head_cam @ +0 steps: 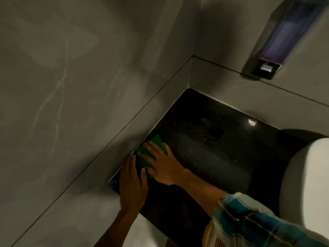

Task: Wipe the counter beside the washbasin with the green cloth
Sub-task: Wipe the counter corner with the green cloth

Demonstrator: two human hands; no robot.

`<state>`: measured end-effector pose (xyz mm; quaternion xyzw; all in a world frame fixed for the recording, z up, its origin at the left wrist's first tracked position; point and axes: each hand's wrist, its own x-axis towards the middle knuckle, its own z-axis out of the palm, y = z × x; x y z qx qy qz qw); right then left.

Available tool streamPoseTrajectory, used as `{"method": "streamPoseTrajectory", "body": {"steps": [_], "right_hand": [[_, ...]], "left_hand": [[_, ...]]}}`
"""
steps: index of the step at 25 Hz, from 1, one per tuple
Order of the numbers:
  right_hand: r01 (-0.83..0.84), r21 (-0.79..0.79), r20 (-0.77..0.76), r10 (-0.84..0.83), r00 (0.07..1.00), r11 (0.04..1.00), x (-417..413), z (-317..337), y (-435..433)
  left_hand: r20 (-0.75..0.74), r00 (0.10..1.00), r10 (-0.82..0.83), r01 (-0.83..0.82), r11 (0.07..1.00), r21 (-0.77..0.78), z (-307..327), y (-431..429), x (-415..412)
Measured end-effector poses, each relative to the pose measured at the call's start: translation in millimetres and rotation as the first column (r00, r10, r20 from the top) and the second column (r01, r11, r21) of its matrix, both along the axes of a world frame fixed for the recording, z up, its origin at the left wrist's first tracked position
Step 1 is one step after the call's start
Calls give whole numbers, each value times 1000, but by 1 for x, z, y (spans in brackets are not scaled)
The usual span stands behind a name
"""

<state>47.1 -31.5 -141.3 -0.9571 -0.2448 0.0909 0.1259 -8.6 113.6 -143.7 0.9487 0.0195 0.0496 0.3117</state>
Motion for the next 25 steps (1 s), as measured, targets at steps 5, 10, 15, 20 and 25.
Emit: {"method": "streamPoseTrajectory", "body": {"steps": [5, 10, 15, 20, 25], "right_hand": [[78, -3, 90, -78, 993, 997, 25, -4, -36], [715, -26, 18, -715, 699, 699, 31, -2, -176], [945, -26, -88, -943, 322, 325, -41, 2, -174], [481, -16, 13, -480, 877, 877, -44, 0, -57], [160, -44, 41, -159, 986, 986, 44, 5, -40]], "left_hand": [[38, 986, -165, 162, 984, 76, 9, -16, 18], [-40, 955, -292, 293, 923, 250, -2, -31, 35], [-53, 960, -275, 278, 911, 306, -7, -34, 36], [-66, 966, -252, 260, 917, 303, -1, -36, 35], [-83, 975, -207, 222, 939, 262, -3, -33, 36]]}}
